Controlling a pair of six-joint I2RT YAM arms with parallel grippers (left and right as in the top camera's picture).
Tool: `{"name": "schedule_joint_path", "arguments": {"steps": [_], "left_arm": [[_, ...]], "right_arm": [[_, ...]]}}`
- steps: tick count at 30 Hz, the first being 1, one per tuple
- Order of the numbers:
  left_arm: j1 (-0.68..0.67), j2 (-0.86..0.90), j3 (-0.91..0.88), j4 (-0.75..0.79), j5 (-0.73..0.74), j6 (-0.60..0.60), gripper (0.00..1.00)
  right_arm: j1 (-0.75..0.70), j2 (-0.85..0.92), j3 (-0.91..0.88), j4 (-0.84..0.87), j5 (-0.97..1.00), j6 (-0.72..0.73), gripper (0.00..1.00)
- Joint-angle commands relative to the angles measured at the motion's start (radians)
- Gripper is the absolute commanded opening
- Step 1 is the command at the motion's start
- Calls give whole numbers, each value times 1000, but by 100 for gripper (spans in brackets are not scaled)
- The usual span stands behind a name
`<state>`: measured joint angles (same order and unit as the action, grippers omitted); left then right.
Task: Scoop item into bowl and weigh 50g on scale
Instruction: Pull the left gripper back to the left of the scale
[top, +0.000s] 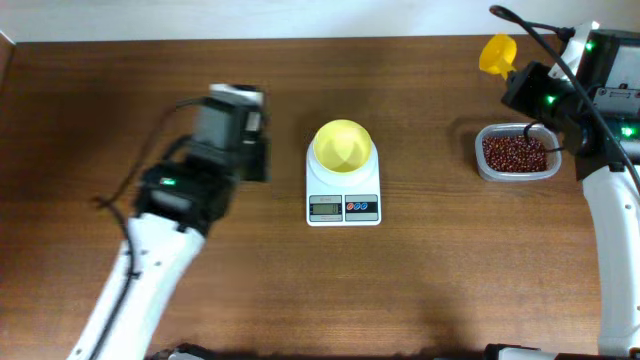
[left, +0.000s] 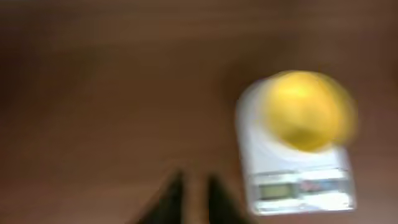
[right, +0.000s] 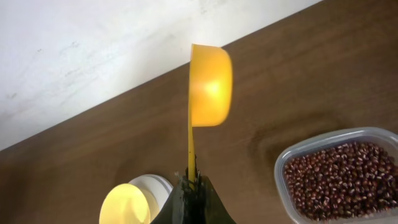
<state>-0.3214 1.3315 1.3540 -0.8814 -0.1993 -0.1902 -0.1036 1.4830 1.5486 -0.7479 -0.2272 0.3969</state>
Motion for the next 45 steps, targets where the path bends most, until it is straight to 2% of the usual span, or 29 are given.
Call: {"name": "schedule_joint_path", "arguments": {"steps": [1, 2, 3, 6, 29, 45], "left_arm": [[174, -7, 5, -90, -141, -6, 45], [213, -6, 5, -106, -164, -6, 97], [272, -6, 5, -108, -172, -6, 99], [331, -6, 5, -108, -172, -6, 99], [331, -6, 5, -108, -171, -6, 99], [331, -6, 5, -108, -171, -6, 99]], "right_arm": [[-3, -12, 16, -37, -5, 0, 4], [-3, -12, 16, -63, -5, 0, 4], [-3, -12, 16, -114, -5, -43, 4], [-3, -12, 16, -116, -5, -71, 4], [-3, -12, 16, -107, 85, -71, 4], [-2, -12, 16, -196, 10, -71, 4]]}}
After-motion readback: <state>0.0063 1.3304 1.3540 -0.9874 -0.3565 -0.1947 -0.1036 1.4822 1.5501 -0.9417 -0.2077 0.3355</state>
